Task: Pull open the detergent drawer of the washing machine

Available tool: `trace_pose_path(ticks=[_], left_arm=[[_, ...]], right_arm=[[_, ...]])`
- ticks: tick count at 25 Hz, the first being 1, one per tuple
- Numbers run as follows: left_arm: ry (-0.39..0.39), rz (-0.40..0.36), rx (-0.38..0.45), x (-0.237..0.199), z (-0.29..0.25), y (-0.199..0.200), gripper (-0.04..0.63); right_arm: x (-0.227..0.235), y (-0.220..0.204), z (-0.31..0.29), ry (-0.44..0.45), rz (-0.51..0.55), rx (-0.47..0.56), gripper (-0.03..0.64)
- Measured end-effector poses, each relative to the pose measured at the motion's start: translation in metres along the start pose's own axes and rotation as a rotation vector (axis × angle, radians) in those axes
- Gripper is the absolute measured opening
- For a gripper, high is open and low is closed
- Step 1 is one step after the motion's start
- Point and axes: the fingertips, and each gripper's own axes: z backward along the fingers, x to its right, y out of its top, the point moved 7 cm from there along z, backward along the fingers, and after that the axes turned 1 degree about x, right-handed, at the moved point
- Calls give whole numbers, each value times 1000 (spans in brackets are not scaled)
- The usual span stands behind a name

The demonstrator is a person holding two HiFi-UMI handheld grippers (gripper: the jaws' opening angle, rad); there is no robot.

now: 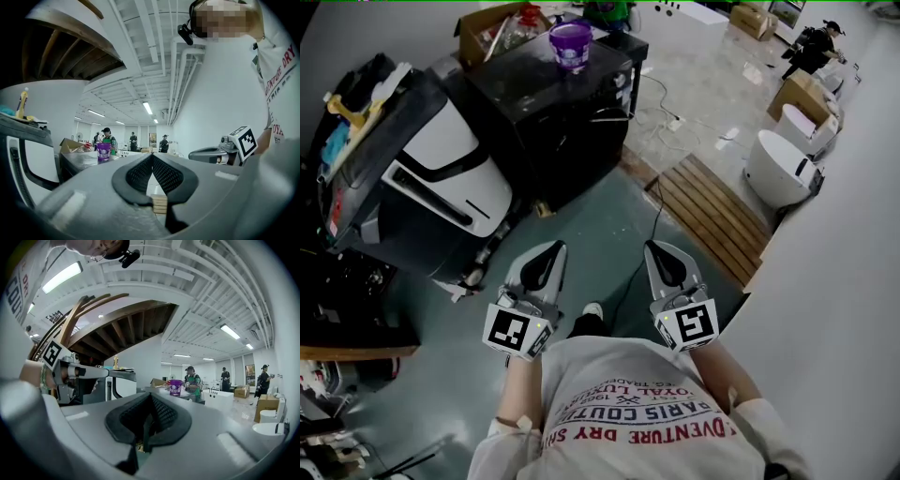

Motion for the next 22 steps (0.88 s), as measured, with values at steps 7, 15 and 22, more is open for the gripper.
trace_pose_path(ticks=[7, 15, 22], left_arm=[[31, 63, 14, -1, -12, -13, 319], [42, 143, 6, -52, -55, -38, 319], [18, 153, 19, -123, -131, -42, 321]], right_arm=[[17, -15, 1, -32, -55, -26, 0], [38, -36, -50, -58, -76, -59, 0], [77, -31, -145, -83, -80, -78, 0]])
